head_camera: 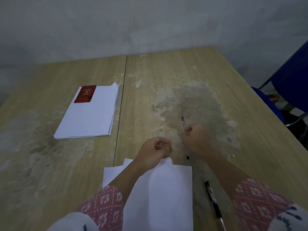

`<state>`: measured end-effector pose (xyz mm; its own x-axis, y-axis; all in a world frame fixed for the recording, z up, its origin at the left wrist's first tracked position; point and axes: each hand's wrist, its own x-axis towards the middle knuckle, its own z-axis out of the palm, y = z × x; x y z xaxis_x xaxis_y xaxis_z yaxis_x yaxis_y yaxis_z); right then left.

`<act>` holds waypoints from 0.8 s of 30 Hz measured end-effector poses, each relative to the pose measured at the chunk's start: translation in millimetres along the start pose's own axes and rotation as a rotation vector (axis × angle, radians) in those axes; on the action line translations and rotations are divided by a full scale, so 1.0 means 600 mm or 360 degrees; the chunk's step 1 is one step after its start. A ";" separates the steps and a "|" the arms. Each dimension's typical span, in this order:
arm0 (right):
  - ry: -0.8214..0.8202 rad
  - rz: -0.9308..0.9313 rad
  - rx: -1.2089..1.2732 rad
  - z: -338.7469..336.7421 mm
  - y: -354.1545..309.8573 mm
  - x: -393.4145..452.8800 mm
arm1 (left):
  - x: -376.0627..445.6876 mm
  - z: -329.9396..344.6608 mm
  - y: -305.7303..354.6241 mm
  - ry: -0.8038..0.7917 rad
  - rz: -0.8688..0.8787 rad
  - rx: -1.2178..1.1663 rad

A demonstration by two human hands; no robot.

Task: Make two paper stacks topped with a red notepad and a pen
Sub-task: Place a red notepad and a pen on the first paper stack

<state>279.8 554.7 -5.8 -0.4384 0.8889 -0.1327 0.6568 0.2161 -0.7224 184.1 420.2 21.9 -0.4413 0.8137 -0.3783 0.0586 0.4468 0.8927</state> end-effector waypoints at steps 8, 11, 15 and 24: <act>0.0013 -0.0246 0.0533 0.119 -0.145 0.080 | 0.091 -0.070 -0.014 0.0585 0.0030 0.0015; -0.0125 -0.0361 0.0639 0.170 -0.189 0.113 | 0.120 -0.139 -0.026 0.0807 0.0027 0.0086; -0.0203 -0.0592 0.0432 0.231 -0.224 0.151 | 0.152 -0.236 -0.036 0.1141 0.0033 0.0305; 0.0189 -0.0959 -0.0482 0.331 -0.202 0.198 | 0.267 -0.398 -0.073 0.1323 -0.0088 0.0693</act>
<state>26.6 554.0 -68.8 -0.7222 0.6126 0.3211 0.4694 0.7751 -0.4230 -102.7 442.0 -19.3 -0.9416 0.3355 0.0287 0.2739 0.7135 0.6449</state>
